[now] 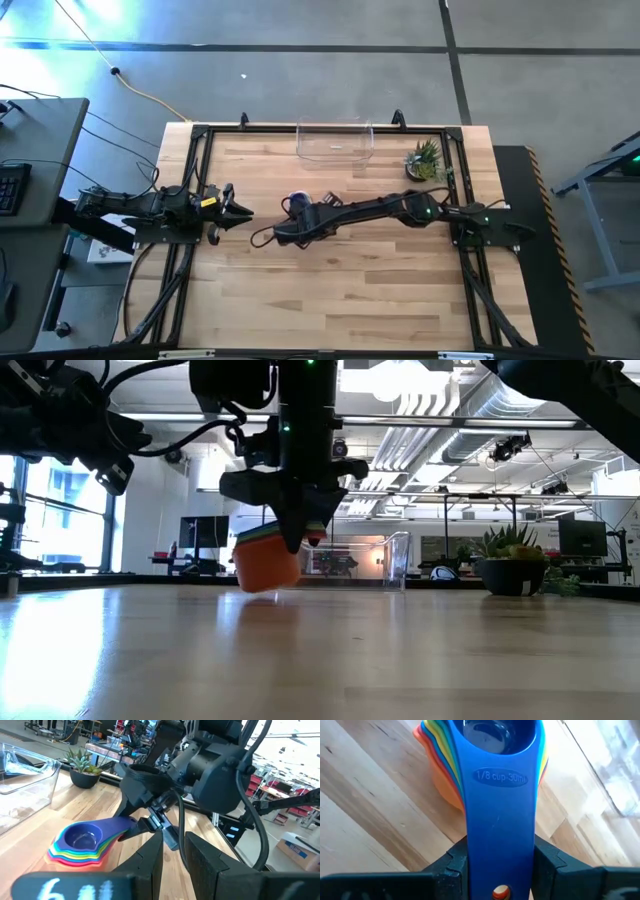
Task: Nest measuring cups in basket
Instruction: Put the nest of measuring cups into the transparent bin
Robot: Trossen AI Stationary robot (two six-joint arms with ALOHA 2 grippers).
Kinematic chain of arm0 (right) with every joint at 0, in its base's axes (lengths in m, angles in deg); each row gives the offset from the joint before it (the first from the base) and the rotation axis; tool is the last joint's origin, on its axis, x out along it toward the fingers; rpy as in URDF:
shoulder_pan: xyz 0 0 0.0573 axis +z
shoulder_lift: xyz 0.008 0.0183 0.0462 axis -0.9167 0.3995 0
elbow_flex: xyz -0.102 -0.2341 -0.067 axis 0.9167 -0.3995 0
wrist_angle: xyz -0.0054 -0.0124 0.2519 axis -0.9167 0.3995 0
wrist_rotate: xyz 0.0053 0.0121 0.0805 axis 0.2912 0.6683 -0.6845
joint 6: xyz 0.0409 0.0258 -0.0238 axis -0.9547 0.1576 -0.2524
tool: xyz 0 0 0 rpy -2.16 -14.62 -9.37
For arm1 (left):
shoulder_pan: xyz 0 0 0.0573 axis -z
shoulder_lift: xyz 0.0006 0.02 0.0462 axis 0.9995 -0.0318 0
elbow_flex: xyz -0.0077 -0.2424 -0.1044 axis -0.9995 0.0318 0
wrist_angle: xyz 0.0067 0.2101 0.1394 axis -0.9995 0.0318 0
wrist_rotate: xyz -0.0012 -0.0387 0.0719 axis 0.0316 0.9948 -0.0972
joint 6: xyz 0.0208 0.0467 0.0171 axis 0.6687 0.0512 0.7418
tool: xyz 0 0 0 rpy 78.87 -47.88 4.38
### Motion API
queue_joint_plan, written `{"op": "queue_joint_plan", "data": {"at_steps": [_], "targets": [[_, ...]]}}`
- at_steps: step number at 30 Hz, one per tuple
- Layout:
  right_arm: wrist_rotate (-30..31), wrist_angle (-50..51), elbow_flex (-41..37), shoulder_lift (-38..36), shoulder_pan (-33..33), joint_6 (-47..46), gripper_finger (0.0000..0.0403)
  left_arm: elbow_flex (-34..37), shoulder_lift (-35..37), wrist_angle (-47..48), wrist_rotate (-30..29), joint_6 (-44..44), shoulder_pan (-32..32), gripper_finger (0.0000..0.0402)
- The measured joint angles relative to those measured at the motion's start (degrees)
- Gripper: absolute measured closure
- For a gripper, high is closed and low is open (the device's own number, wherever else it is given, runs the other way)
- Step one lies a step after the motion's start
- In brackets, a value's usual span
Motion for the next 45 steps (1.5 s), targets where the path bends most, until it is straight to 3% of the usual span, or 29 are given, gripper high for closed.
{"op": "queue_joint_plan", "data": {"at_steps": [11,19,23,31,38,45], "targets": [[-0.19,-0.02,0.00,-0.06,-1.37,3.46,0.0292,0.00,0.00,0.00,0.00,0.00,0.00,0.0330],[-9.04,-1.45,0.00,-0.06,-1.59,1.78,0.0320,0.00,0.00,0.00,0.00,0.00,-0.02,0.0330],[-10.04,-1.33,0.00,0.44,-1.57,0.91,0.0330,0.00,0.01,0.00,0.00,0.00,0.00,0.0330],[-7.40,-1.70,0.00,0.46,-1.51,0.91,0.0355,0.00,0.00,-0.01,0.00,0.00,-0.02,0.0330],[-1.06,-0.73,0.00,0.48,-0.78,1.34,0.0374,0.00,0.01,-0.02,-0.01,0.00,-0.02,0.0330],[13.60,2.42,0.00,0.51,-1.12,5.67,0.0377,0.00,0.00,-0.03,-0.10,0.00,-0.02,0.0330]]}}
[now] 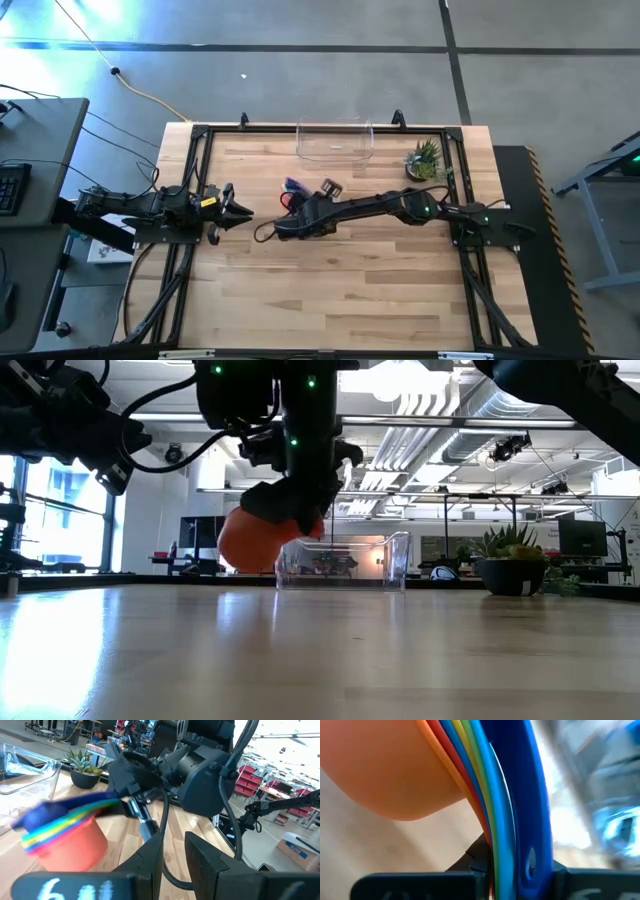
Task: Nest measuring cups in basket
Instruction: Put the nest of measuring cups into the transparent bin
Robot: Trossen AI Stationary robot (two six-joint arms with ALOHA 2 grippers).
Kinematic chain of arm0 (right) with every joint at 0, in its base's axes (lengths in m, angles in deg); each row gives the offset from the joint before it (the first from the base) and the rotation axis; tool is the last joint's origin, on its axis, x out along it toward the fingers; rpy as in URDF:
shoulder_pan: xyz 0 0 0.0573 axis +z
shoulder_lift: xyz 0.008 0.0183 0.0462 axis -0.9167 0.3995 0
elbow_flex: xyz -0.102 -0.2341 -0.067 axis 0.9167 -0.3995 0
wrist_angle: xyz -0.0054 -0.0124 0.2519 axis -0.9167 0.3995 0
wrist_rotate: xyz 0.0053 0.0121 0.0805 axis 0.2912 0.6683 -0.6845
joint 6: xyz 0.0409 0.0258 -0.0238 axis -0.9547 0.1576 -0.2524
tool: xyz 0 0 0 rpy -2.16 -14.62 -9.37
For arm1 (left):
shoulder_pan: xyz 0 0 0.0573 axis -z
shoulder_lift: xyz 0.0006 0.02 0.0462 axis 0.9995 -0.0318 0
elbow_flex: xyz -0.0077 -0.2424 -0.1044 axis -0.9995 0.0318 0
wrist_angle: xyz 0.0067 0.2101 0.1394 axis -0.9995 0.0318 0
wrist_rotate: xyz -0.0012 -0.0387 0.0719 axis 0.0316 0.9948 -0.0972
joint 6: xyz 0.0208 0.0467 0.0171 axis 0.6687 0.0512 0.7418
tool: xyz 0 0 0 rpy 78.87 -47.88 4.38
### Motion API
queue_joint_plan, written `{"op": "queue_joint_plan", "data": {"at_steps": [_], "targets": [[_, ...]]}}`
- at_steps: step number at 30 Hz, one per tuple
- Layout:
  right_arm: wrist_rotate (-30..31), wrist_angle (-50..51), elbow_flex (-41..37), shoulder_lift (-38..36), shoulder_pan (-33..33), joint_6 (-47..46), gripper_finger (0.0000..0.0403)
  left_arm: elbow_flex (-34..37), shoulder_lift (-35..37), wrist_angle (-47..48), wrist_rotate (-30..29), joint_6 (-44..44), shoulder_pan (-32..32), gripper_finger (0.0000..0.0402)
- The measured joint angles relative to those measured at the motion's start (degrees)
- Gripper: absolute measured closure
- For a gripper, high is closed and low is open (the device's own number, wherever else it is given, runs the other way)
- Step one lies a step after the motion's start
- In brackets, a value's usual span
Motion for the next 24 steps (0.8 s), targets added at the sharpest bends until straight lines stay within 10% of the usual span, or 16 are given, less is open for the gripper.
{"op": "queue_joint_plan", "data": {"at_steps": [24], "targets": [[21.53,-15.03,-0.04,6.79,-4.93,32.38,0.0373,0.02,0.00,-0.05,-0.35,0.00,0.02,0.0330]]}}
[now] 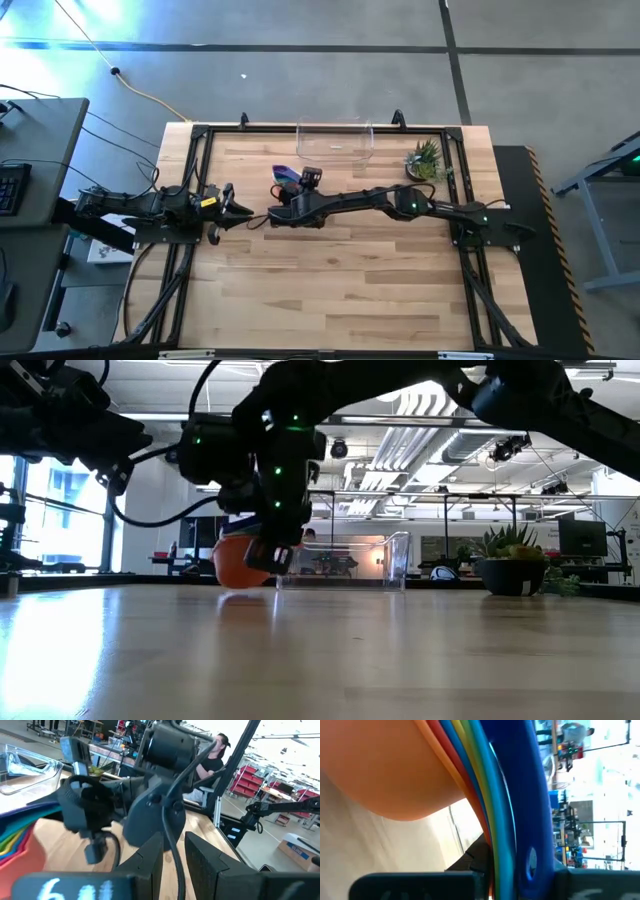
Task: Nest measuring cups in basket
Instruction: Put the nest of measuring cups into the transparent bin
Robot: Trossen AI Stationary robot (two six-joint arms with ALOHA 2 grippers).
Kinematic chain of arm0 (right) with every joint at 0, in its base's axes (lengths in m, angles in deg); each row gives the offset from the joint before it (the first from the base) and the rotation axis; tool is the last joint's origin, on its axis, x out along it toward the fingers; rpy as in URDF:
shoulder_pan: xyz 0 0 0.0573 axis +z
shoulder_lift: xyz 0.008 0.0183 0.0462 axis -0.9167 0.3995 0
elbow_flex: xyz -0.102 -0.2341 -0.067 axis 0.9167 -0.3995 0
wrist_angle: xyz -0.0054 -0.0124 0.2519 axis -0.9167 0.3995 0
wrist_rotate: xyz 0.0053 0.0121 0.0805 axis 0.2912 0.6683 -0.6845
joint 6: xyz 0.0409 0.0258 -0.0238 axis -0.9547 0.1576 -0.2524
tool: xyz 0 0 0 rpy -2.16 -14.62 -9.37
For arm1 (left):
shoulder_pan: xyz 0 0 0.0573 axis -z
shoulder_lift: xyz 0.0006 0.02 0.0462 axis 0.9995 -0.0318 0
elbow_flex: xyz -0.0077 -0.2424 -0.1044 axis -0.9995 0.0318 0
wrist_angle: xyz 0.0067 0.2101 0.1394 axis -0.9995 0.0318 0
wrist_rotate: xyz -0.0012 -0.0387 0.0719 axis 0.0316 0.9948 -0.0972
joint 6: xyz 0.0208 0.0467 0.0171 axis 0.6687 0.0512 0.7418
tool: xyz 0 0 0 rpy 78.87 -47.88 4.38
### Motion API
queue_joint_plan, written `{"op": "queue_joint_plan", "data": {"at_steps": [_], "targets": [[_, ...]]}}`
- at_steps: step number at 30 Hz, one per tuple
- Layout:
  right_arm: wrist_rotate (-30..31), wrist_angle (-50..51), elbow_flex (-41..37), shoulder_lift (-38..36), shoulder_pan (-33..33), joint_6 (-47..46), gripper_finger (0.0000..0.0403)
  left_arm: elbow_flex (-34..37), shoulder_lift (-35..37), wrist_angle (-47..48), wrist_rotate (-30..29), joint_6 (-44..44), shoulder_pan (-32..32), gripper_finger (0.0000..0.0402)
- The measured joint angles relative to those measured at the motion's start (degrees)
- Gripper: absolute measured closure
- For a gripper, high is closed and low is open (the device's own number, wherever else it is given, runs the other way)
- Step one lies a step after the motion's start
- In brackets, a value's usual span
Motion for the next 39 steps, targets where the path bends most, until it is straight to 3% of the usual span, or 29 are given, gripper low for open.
{"op": "queue_joint_plan", "data": {"at_steps": [16,39], "targets": [[3.61,-4.80,0.06,2.98,0.08,-1.44,0.0369,0.00,0.00,0.03,0.02,0.00,-0.02,0.0330],[2.49,-5.33,-1.57,2.98,1.05,-1.20,0.0350,0.00,0.01,0.00,0.02,0.00,-0.02,0.0330]]}}
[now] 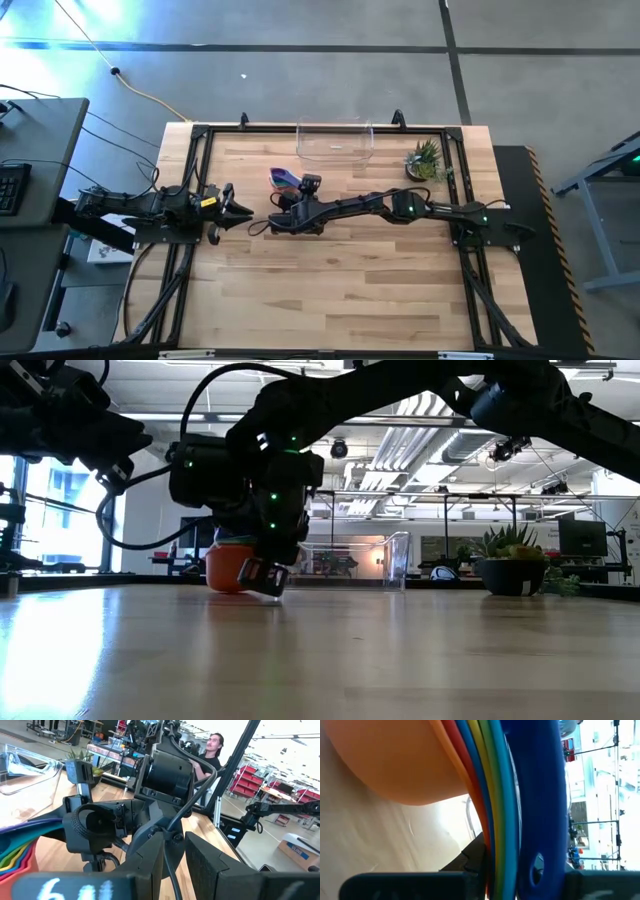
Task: Nest measuring cups in basket
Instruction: Put the nest of measuring cups into the transparent bin
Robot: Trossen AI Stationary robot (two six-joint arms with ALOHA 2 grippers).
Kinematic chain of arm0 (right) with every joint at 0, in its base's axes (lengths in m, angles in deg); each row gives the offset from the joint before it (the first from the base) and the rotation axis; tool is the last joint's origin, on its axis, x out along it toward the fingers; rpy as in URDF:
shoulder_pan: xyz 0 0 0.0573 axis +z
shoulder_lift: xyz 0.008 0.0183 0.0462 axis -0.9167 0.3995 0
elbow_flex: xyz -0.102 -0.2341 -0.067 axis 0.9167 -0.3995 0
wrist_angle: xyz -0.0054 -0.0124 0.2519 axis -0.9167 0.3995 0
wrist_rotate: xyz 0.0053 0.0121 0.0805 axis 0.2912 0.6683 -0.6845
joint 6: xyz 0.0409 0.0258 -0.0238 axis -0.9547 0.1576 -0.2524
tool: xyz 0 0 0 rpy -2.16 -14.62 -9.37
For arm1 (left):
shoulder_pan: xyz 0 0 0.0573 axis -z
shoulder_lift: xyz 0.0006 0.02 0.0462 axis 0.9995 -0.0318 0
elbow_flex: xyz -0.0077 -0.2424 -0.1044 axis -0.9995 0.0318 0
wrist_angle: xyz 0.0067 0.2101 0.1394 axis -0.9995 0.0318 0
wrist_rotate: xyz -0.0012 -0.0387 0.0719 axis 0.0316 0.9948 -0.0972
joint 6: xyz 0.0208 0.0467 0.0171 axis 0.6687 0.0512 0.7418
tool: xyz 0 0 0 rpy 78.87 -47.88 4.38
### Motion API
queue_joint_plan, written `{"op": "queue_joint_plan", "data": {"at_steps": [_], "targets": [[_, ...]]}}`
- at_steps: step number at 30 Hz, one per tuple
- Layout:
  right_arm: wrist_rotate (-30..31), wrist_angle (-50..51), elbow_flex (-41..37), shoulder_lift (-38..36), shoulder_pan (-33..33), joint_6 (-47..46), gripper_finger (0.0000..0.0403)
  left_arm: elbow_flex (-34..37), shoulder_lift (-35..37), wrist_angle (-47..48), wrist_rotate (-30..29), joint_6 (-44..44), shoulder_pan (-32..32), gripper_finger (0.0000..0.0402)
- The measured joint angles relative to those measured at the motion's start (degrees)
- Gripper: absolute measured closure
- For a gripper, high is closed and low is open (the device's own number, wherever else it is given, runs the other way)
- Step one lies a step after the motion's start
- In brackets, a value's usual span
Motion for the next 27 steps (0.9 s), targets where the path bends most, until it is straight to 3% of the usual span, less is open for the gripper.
{"op": "queue_joint_plan", "data": {"at_steps": [8,19,27], "targets": [[-1.41,-0.13,0.00,0.00,0.00,-0.41,0.0346,0.00,0.00,-0.01,0.00,0.00,0.01,0.0330],[-2.40,-0.04,0.00,0.00,0.04,-1.44,0.0239,0.00,-0.01,-0.01,0.00,0.00,0.00,0.0330],[-4.88,6.07,1.46,-2.09,1.21,-5.14,0.0224,0.00,0.01,0.00,0.01,0.00,0.01,0.0330]]}}
